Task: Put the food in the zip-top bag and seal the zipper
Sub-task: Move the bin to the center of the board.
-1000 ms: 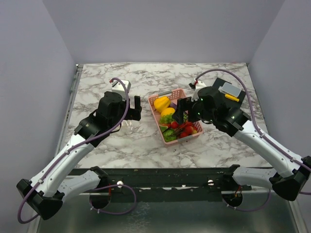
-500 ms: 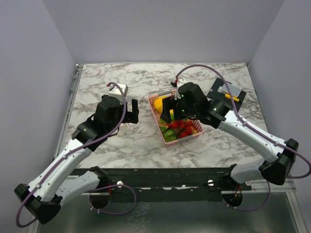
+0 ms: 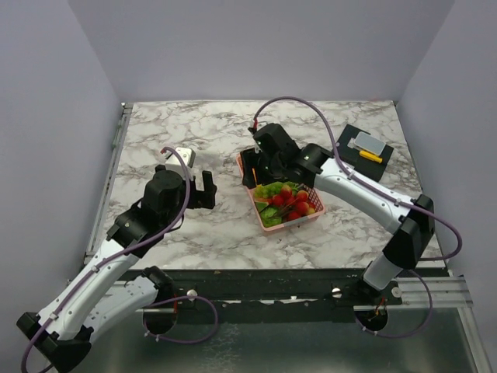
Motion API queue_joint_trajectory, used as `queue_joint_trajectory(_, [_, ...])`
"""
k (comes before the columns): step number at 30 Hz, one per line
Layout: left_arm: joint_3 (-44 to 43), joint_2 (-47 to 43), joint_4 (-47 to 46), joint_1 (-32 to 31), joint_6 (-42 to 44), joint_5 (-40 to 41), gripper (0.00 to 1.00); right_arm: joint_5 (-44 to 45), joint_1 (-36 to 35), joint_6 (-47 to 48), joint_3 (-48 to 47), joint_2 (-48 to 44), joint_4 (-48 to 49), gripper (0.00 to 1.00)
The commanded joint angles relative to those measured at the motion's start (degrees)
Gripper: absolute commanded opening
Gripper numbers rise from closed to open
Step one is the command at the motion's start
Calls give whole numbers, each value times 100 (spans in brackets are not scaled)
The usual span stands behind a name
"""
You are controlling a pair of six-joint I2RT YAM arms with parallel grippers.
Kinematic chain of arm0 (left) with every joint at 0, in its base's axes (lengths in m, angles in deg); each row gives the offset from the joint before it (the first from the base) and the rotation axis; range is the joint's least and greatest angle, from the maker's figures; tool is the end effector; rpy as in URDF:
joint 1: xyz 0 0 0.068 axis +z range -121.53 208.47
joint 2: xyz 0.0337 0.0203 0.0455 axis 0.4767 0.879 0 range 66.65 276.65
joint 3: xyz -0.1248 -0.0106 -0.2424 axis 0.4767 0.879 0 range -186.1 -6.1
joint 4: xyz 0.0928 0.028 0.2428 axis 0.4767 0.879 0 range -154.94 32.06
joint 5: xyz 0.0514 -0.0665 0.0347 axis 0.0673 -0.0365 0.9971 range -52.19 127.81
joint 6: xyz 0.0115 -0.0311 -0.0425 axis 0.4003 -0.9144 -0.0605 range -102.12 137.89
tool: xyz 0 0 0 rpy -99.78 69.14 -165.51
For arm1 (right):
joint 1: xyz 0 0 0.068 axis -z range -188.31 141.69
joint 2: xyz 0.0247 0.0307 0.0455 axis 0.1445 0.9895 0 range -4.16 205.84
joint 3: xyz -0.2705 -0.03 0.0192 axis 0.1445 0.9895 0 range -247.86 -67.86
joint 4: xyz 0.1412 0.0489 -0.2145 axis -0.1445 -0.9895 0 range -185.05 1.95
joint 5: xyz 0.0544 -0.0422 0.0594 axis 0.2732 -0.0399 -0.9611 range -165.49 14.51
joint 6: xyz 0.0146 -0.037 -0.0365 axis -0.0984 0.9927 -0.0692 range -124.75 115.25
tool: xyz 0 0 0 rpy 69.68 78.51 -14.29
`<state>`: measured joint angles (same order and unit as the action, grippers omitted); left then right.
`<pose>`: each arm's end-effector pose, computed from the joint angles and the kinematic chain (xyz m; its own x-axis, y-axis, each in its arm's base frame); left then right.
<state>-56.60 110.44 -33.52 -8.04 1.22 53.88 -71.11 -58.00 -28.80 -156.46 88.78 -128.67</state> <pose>0.1376 -0.0897 0.3392 -0.4279 -0.0262 -0.9035 0.2577 0.9546 -0.1497 0.2348 0.2727 0.3410 -0.7131 -0.2124 -0.6681 -0.4761 0.8463 0.2390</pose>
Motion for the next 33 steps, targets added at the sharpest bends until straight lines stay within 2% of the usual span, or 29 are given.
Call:
queue_joint_trajectory(1, [222,-307,-137,-4,-96,-69,99,238,-75,-81,-513,531,-406,62])
queue_joint_trajectory(17, [653,-832,-334,-9,-82,-70,99,618,-137,-197,-1464,2142,-878,47])
queue_joint_trajectory(33, [703,-946,-380,-6,-73,-123,99,1052,-139,-468,-1643,2924,-989,36])
